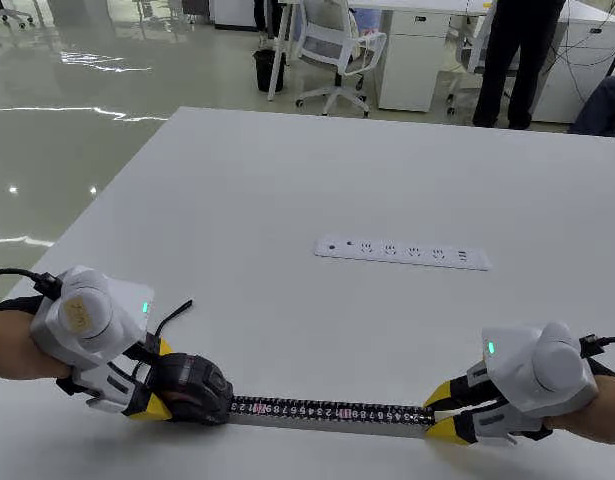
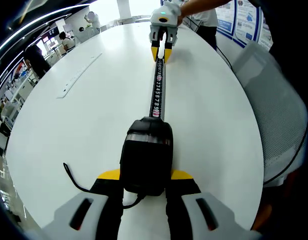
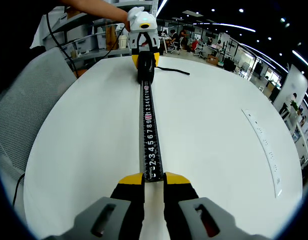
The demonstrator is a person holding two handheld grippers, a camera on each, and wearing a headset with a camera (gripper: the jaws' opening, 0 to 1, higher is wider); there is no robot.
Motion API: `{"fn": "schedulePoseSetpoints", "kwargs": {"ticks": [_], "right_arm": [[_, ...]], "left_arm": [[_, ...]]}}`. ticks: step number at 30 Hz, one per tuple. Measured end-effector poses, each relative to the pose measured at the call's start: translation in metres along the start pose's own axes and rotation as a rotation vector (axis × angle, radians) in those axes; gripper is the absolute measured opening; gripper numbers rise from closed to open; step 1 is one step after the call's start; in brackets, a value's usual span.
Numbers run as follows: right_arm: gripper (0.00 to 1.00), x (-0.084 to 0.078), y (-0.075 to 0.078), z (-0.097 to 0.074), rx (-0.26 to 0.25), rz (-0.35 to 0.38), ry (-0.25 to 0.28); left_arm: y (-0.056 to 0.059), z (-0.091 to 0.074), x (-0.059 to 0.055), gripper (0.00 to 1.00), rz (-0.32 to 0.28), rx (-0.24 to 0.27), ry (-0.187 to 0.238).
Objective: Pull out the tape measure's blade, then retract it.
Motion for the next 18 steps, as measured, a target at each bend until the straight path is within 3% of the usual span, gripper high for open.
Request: {"fn": "schedulePoseSetpoints", "kwargs": {"ticks": [18], "right_arm": [[0.16, 0.0035, 0.0017, 0.0035, 0.000, -0.015, -0.040]], "left_arm": [[-0.0024, 0.0014, 0.0045, 0.28, 0.006, -0.020, -0.045]]}}
Point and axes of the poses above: the centre of the closed fingertips' face, and the gripper's own axes: z roughly forward along the fingers, y roughly to its right, x roughly out of its top, the point moved 8 cm from there along -z, roughly backward along the fingers, and after that the axes turned 5 degrees about -x, right-handed, at the moved point
